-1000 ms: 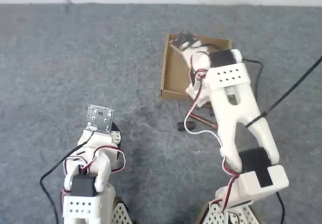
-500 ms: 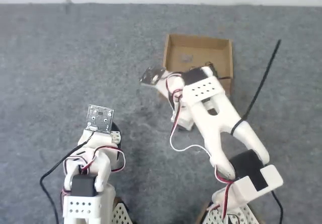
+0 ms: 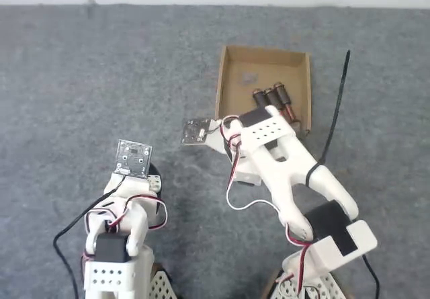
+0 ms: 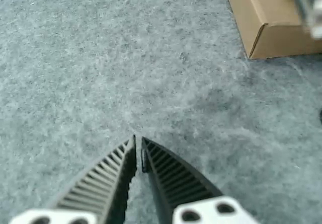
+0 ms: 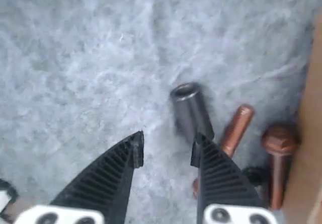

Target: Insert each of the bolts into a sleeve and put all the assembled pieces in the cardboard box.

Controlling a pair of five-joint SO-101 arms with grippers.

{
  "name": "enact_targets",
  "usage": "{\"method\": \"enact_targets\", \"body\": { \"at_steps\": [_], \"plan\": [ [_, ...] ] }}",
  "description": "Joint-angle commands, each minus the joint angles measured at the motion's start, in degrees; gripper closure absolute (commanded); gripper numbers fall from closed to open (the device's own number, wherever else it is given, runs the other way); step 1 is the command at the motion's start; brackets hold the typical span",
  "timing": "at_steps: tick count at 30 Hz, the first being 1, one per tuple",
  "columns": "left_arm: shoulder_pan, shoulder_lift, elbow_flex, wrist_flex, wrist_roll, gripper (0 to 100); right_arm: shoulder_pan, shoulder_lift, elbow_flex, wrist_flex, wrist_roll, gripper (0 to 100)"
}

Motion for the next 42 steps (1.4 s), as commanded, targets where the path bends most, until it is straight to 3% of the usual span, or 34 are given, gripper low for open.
{"method": "enact_targets", "body": {
  "at_steps": [1, 12, 18, 37, 42],
  "plan": [
    [-0.26, 0.09, -0.66, 0.09, -0.44, 99, -0.22, -3.30, -0.09, -2.77, 1.32, 85.3],
    [-0.26, 0.09, -0.66, 0.09, -0.88, 99, -0.13, -1.63, 0.09, -4.35, 3.16, 85.0],
    [-0.26, 0.09, -0.66, 0.26, -7.30, 99, 0.75, 6.37, 0.00, -10.68, 3.78, 85.3],
    [-0.18, 0.09, -0.66, 0.26, -7.56, 99, 3.21, 8.04, -1.32, -9.98, 3.96, 85.6],
    [-0.18, 0.09, -0.66, 0.18, -7.56, 99, 3.30, 8.04, -1.23, -10.42, 3.69, 99.8]
  ]
}}
